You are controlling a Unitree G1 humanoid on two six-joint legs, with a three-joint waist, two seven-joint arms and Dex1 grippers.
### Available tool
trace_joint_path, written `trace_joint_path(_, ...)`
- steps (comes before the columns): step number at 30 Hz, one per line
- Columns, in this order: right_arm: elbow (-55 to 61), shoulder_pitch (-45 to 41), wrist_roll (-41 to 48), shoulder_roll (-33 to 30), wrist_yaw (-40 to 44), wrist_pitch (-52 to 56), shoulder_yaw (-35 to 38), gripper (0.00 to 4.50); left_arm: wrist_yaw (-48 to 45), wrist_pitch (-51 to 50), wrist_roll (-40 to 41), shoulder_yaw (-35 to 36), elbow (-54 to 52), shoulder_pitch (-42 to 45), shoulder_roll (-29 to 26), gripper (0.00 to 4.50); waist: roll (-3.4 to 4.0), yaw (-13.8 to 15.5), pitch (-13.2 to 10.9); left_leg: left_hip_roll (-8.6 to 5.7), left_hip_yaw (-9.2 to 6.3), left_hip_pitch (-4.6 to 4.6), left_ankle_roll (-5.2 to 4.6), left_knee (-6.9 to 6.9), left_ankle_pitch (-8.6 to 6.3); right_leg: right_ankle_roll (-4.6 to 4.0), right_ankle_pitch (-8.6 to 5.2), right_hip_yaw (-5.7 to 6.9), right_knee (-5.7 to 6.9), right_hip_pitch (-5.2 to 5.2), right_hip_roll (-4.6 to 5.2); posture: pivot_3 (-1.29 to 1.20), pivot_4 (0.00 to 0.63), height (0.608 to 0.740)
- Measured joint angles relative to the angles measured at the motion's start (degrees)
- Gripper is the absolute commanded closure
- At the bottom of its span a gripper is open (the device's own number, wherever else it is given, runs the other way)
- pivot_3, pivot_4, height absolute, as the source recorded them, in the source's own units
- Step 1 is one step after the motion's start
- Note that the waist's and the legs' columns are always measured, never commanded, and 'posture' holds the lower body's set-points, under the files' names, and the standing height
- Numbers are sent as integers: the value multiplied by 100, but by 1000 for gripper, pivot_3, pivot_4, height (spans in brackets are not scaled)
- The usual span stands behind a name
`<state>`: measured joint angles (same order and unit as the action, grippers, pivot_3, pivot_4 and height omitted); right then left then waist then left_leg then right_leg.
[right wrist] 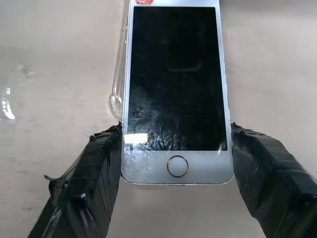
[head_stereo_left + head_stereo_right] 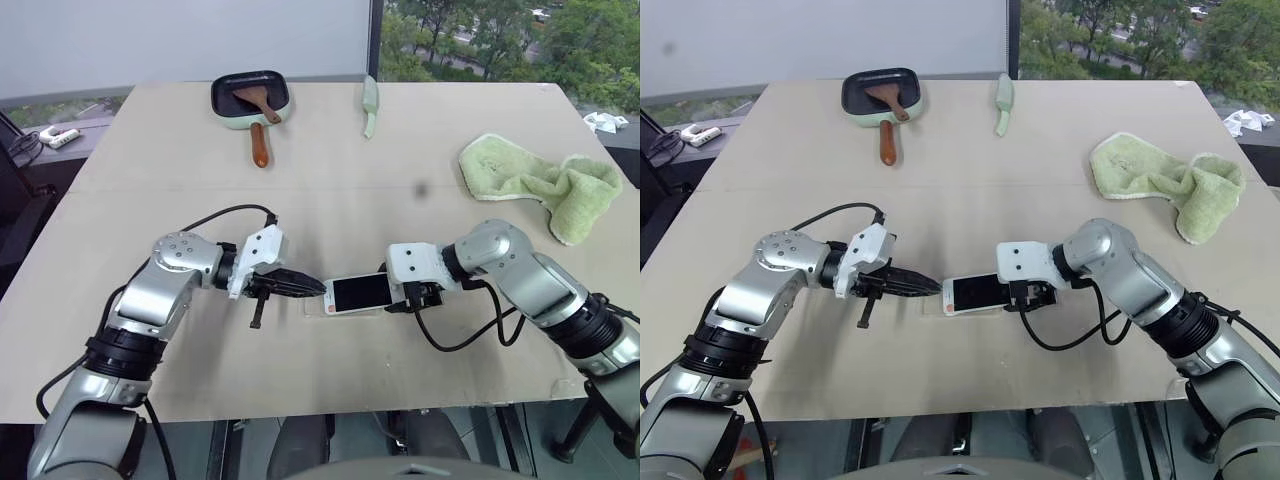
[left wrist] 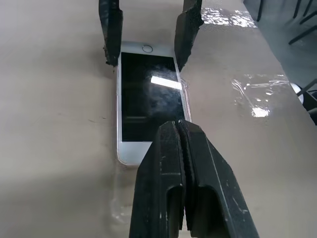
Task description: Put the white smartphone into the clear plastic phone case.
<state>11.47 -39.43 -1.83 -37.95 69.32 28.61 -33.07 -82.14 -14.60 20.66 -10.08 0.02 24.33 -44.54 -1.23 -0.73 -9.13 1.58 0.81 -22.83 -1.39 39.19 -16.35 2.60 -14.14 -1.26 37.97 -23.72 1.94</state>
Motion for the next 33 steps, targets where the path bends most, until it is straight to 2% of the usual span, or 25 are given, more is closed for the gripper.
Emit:
trace_joint_path(7, 0, -73, -69, 84, 203, -1, -89, 1590, 94, 98, -210, -198, -157, -218, 133, 4437, 0, -1, 0, 0, -1, 0, 0, 0, 0, 0, 0, 1, 0, 0, 0, 0, 150, 740)
trace_joint_path(17, -5, -94, -175, 149, 293, 120, -99, 1590, 756, 261, -850, -572, -53, -160, 567, 4437, 1, 8, 2, -1, -3, 2, 0, 2, 0, 0, 1, 2, 3, 2, 1, 0, 150, 740)
trace_joint_path(24, 53, -85, -175, 134, 293, 284, -98, 1590, 1035, 263, -854, -449, -55, -272, 659, 4437, 2, 13, 3, -1, -5, 5, 0, 2, 0, 0, 1, 3, 3, 5, 2, 0, 150, 740)
trace_joint_path(33, 320, -42, -181, 78, 286, 701, -94, 1590, 1512, 201, -742, -165, -390, -904, 672, 4437, 6, 20, 13, -2, -7, 11, 0, 2, 0, 0, 0, 6, 3, 11, 8, 0, 150, 740)
